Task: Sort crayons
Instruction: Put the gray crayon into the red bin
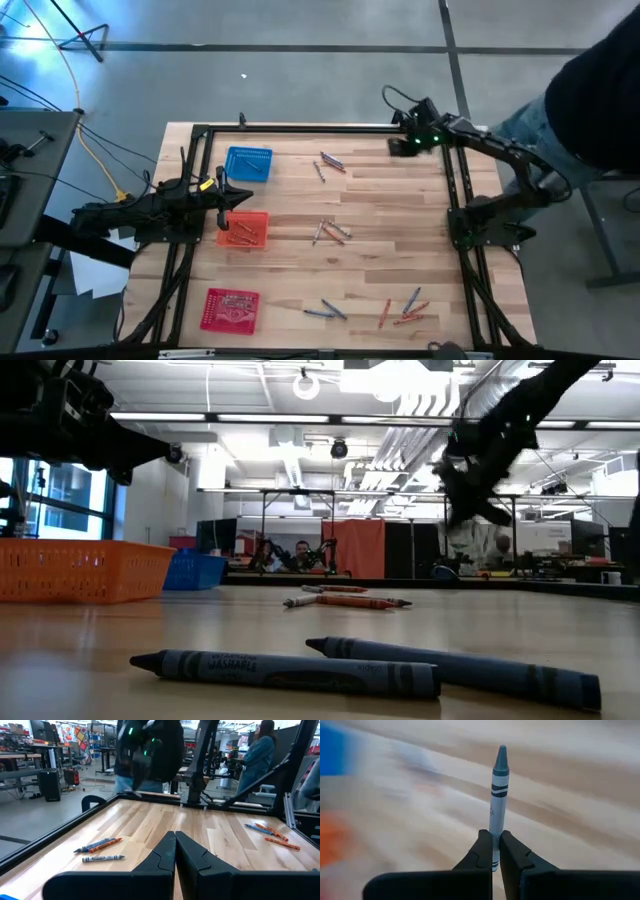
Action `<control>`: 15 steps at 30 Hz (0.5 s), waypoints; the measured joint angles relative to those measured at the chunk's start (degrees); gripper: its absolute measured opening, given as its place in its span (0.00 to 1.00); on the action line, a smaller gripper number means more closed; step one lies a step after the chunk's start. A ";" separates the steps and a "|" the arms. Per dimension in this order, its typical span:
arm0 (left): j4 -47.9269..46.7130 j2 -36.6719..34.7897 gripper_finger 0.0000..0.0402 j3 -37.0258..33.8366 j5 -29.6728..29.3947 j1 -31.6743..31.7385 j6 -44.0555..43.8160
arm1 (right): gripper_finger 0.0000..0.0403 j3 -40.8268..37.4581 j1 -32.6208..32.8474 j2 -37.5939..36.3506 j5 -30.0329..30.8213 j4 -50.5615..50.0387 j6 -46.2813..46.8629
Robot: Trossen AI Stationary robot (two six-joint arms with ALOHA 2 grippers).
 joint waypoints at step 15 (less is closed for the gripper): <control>-0.02 0.00 0.00 -0.01 0.00 0.00 -0.02 | 0.00 0.07 35.38 -1.40 5.77 39.82 3.46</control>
